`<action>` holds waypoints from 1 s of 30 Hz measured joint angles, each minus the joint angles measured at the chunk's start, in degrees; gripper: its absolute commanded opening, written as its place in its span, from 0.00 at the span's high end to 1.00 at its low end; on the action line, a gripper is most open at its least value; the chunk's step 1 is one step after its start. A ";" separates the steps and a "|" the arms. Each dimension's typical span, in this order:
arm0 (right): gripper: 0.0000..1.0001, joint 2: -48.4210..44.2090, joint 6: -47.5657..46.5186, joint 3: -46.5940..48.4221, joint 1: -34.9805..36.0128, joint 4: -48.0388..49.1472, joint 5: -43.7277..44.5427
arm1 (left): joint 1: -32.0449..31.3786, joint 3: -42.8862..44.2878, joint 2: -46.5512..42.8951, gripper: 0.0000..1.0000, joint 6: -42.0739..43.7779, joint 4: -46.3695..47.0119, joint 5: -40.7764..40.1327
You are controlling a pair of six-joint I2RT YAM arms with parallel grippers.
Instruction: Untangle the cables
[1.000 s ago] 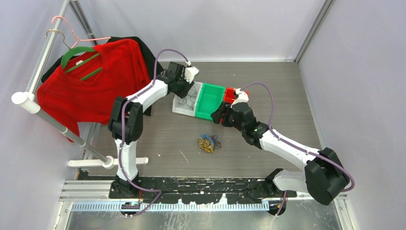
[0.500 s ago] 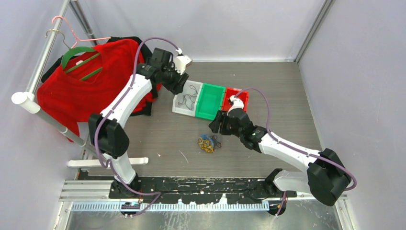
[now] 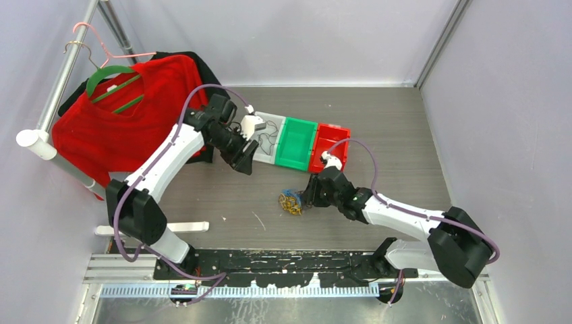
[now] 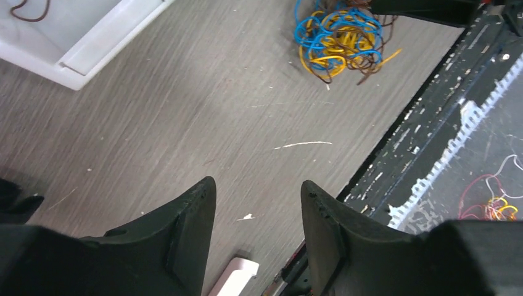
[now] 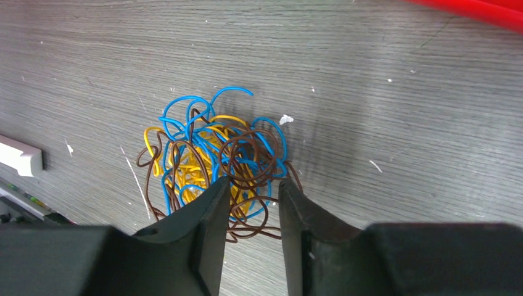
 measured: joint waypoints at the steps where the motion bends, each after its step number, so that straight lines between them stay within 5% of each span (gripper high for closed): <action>1: 0.75 0.46 0.20 0.00 0.00 0.26 -0.42 | -0.04 -0.17 -0.28 0.48 -0.02 -0.26 0.57; 4: 0.99 1.60 0.66 0.02 0.00 1.60 -1.51 | -0.28 -0.57 -1.55 0.50 -0.15 -0.33 2.16; 22: 0.99 1.81 1.07 14.03 1.60 6.12 -14.71 | -1.09 -9.07 -10.38 0.51 -4.04 4.31 10.27; 23: 0.94 1.81 1.14 14.69 1.73 5.92 -15.23 | -1.09 -9.55 -10.91 0.51 -4.35 4.87 10.51; 26: 0.54 1.79 0.72 17.79 2.03 1.90 -13.84 | -1.09 -10.86 -11.87 0.51 -4.72 5.92 11.15; 30: 0.40 0.26 -0.81 19.50 2.12 -5.77 -7.15 | -1.09 -11.37 -11.85 0.51 -4.76 6.23 11.19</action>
